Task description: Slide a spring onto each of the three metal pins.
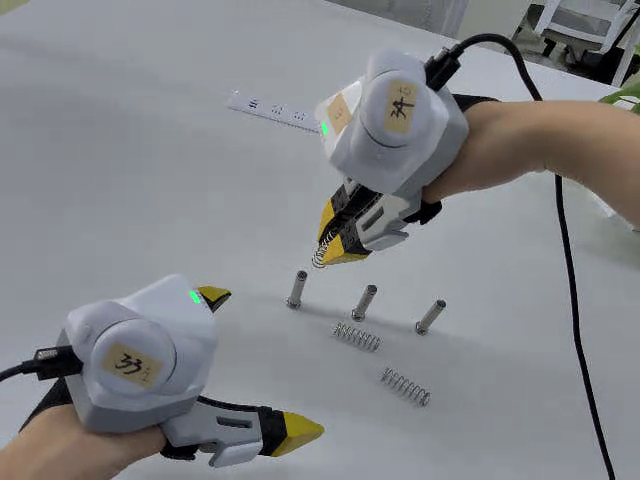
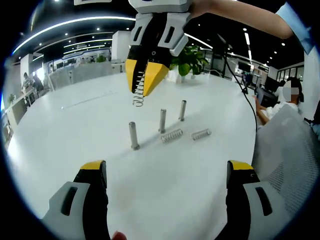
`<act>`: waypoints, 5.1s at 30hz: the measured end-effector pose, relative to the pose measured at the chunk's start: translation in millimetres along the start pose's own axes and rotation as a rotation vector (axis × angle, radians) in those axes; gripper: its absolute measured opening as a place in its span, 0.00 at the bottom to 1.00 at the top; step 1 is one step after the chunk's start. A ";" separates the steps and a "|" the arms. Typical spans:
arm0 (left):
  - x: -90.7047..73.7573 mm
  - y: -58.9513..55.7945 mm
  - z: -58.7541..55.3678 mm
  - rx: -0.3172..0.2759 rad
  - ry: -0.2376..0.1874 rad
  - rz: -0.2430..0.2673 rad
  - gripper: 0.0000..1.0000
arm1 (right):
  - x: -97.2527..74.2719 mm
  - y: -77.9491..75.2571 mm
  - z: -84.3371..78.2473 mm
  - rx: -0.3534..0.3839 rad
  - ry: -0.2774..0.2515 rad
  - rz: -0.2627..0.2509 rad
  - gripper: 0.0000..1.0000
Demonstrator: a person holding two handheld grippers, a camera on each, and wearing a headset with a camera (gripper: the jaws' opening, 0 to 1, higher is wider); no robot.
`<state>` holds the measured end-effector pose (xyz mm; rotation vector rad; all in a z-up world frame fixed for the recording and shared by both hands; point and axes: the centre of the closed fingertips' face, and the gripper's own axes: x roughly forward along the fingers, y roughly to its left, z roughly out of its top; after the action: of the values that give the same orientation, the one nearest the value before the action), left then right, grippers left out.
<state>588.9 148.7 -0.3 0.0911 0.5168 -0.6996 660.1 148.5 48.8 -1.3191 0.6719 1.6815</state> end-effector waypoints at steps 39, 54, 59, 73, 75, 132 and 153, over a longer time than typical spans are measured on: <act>1.5 13.7 -4.5 -0.065 -0.021 0.032 0.99 | 35.2 -5.5 -9.1 -0.074 0.098 0.065 0.08; -1.3 12.7 -10.4 -0.074 -0.016 0.033 0.98 | 60.0 0.6 -11.3 -0.080 0.134 0.081 0.08; -4.1 14.5 -13.5 -0.080 -0.012 0.042 0.98 | 68.5 3.0 -10.4 -0.080 0.145 0.084 0.08; -5.8 12.8 -17.9 -0.099 -0.011 0.047 0.98 | 85.3 7.2 -14.7 -0.074 0.155 0.089 0.08; -5.6 12.8 -18.7 -0.099 -0.007 0.046 0.98 | 86.8 7.3 -14.8 -0.070 0.152 0.088 0.08; -1.6 13.7 -2.9 -0.075 -0.017 0.032 0.98 | 58.9 15.8 -29.8 0.163 -0.090 -0.078 0.99; -3.9 9.3 1.1 -0.055 -0.027 -0.003 0.94 | 6.2 35.3 -77.1 0.483 -0.273 -0.281 0.99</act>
<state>592.8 157.8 1.7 0.0297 0.5101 -0.6880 665.9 69.9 16.9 -0.7834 0.6439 1.3299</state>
